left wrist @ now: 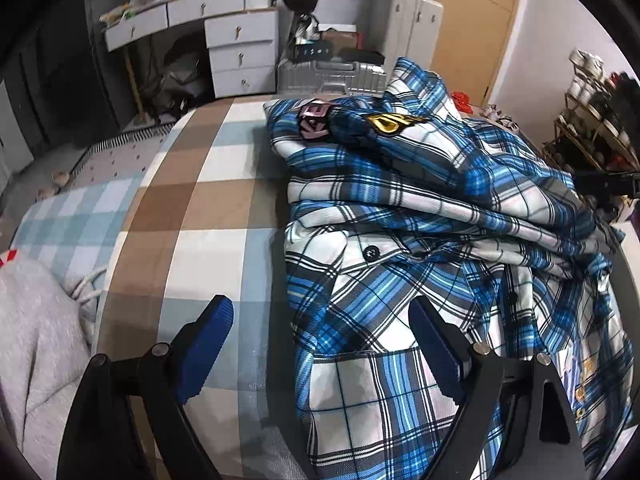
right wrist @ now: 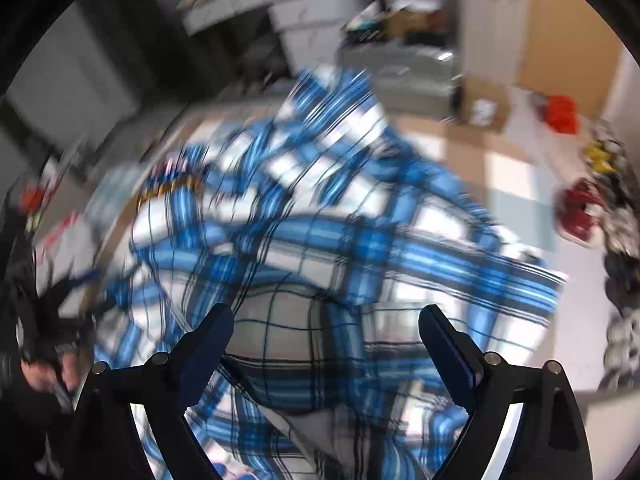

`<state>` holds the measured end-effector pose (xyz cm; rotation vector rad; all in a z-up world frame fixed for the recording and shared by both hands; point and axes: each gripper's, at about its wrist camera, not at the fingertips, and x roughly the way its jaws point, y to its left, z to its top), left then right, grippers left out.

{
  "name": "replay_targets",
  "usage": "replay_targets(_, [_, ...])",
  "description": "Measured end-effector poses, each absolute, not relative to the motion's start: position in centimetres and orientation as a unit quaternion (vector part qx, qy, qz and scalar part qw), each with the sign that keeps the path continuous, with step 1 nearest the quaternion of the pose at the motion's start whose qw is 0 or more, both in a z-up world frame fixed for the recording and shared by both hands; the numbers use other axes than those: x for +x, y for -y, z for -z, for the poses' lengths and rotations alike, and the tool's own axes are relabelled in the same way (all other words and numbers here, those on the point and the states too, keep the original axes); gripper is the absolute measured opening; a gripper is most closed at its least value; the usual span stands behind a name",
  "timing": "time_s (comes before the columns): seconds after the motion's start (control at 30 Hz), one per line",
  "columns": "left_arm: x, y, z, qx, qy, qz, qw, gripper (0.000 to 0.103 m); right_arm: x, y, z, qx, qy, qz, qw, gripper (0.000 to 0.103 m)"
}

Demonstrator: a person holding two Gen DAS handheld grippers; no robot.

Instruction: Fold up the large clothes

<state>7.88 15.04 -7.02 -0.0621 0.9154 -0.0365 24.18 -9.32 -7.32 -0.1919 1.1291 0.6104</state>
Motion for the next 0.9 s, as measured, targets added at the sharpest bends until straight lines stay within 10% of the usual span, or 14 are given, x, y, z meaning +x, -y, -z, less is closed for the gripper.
replay_targets(0.13, [8.8, -14.1, 7.6, -0.005, -0.442, 0.018, 0.897, 0.087, 23.4, 5.3, 9.0, -0.212, -0.515, -0.318, 0.767, 0.074])
replay_targets(0.27, [10.0, -13.7, 7.8, 0.014, -0.446, 0.013, 0.895, 0.087, 25.0, 4.9, 10.3, -0.193, -0.538, -0.308, 0.760, 0.012])
replay_targets(0.9, [11.6, -15.8, 9.8, 0.057, -0.460, -0.054, 0.884, 0.087, 26.8, 13.8, 3.3, -0.043, -0.437, -0.106, 0.892, 0.002])
